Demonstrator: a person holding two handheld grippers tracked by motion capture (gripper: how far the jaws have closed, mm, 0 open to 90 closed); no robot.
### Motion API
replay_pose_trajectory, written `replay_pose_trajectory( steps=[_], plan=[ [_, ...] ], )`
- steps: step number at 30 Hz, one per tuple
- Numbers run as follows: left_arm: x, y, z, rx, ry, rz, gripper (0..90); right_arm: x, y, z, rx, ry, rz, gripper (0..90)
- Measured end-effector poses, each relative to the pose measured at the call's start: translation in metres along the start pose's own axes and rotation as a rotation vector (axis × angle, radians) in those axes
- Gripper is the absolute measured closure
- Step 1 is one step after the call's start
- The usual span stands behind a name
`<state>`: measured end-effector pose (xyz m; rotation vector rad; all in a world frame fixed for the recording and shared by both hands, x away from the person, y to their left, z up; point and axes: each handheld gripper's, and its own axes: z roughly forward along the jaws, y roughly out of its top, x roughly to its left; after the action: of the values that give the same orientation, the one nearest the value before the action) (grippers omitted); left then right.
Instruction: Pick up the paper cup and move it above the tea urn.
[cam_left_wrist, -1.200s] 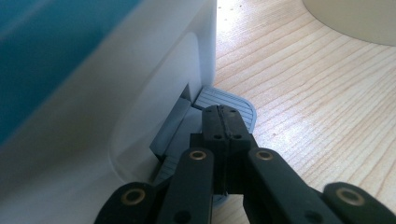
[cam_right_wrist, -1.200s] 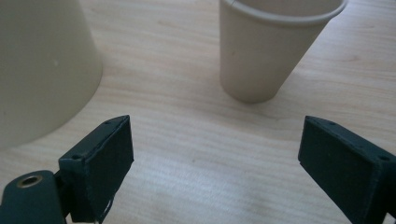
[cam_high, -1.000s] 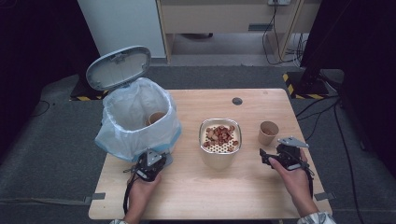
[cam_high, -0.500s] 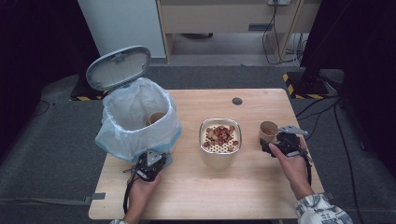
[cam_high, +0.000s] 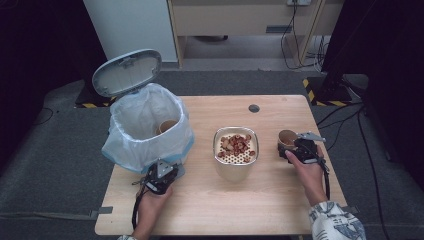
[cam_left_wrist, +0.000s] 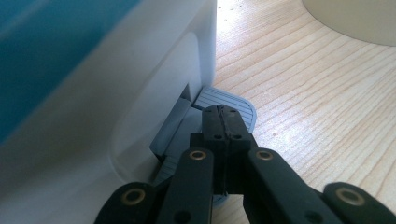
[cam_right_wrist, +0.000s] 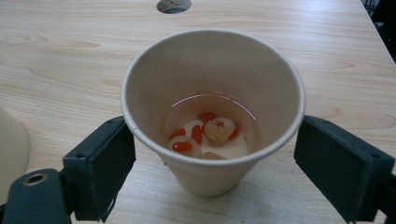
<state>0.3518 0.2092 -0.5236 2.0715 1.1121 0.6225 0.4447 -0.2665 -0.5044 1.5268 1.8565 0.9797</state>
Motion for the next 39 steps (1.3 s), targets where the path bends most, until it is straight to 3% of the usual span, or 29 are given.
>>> replay_pose_trajectory(
  steps=[11,20,30,39],
  plan=[
    [0.0,0.0,0.0,-0.002,0.0,-0.001,89.7,-0.002,-0.004,0.016,-0.057,0.019,0.015,17.1],
    [0.0,0.0,0.0,-0.002,-0.001,-0.002,89.7,0.001,-0.005,0.021,-0.097,0.017,-0.008,24.8],
    [0.0,0.0,0.0,-0.002,-0.001,-0.002,89.7,0.002,-0.005,0.019,-0.11,0.02,-0.048,29.8],
    [0.0,0.0,0.0,-0.003,-0.001,-0.003,89.7,0.002,0.005,0.004,-0.133,0.033,-0.064,31.6]
  ],
)
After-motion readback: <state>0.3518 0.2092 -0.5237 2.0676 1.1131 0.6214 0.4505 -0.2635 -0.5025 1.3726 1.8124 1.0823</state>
